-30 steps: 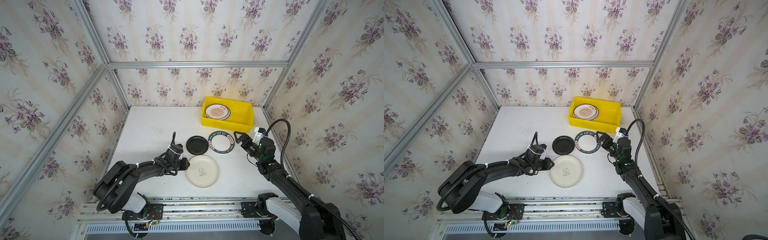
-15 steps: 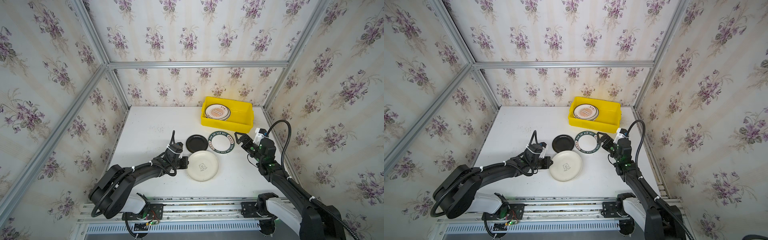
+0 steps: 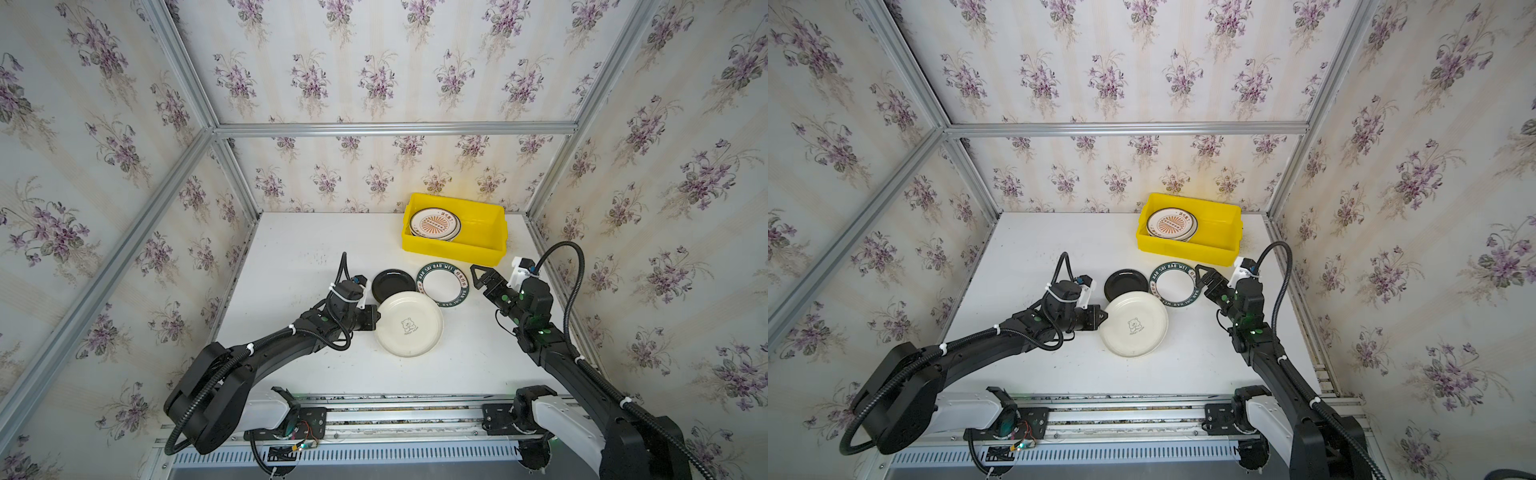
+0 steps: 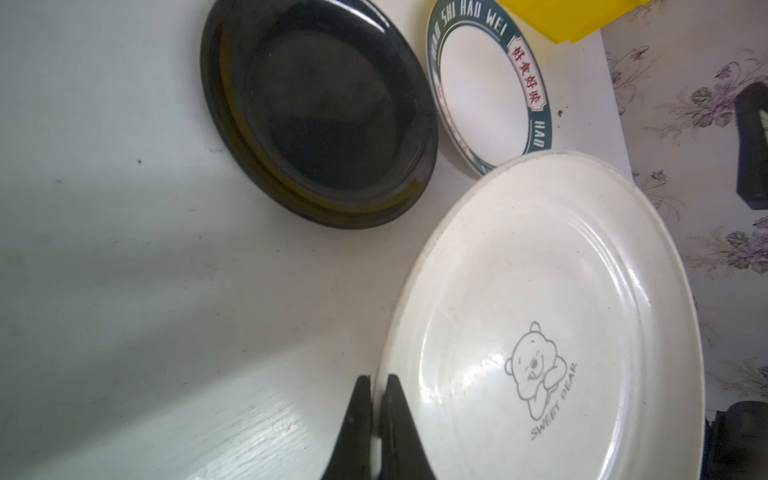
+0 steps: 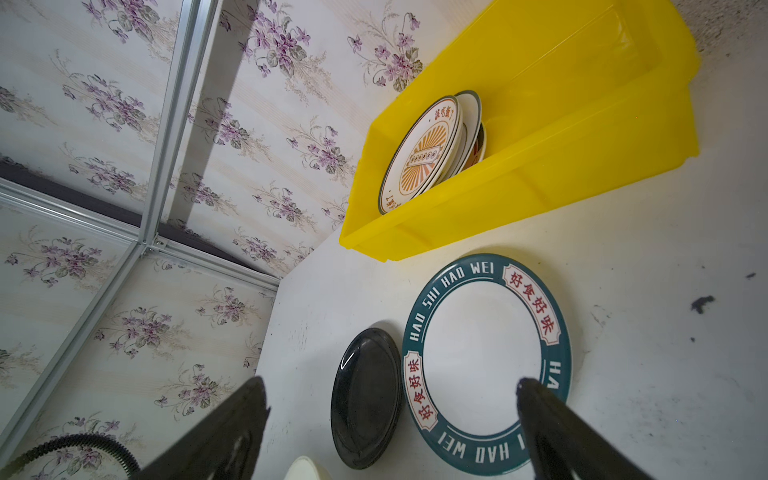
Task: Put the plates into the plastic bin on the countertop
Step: 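Push the cream bear plate with left gripper toward the right gripper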
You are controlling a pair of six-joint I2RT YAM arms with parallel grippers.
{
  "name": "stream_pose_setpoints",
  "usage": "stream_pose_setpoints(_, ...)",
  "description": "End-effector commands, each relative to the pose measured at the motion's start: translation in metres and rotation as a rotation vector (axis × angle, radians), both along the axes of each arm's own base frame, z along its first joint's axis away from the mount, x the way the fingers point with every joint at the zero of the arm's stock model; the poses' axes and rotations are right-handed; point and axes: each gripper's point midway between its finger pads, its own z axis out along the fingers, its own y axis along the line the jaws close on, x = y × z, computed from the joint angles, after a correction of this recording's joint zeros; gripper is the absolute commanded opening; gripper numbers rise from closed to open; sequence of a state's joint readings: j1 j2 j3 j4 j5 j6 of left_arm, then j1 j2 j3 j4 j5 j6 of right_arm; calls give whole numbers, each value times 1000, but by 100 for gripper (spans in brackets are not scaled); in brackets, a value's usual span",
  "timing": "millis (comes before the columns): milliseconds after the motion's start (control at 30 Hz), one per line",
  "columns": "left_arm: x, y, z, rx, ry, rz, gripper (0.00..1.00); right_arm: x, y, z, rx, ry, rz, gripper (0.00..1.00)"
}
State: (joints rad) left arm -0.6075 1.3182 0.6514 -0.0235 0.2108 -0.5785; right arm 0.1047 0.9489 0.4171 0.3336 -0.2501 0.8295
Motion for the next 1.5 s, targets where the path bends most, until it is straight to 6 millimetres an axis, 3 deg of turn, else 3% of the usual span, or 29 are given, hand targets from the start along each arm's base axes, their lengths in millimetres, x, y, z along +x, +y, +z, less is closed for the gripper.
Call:
stream_pose_setpoints(0, 11, -1, 12, 11, -38, 12, 0, -1, 8, 12, -4, -39, 50, 95)
stream_pose_setpoints(133, 30, -9, 25, 20, -79, 20, 0, -9, 18, 20, 7, -58, 115, 93)
stream_pose_setpoints(233, 45, -16, 35, 28, -102, 20, 0, -18, 29, 21, 5, -53, 174, 84)
stream_pose_setpoints(467, 66, -24, 52, 34, -138, 42, 0, -38, 54, 9, -118, 25, 298, 71)
stream_pose_setpoints(700, 68, -24, 57, 28, -145, 52, 0, -40, 75, -14, -128, 114, 380, 49)
stream_pose_setpoints(967, 66, -19, 61, 35, -166, 63, 1, -33, 94, -22, -78, 130, 434, 37)
stream_pose_setpoints(1300, 68, -20, 61, 39, -171, 63, 3, -29, 97, -32, -102, 163, 417, 2)
stream_pose_setpoints(1400, 70, -18, 59, 56, -179, 66, 8, -27, 95, -34, -108, 175, 401, 0)
stream_pose_setpoints(1467, 69, -15, 57, 69, -184, 76, 22, -26, 95, -37, -112, 181, 393, 0)
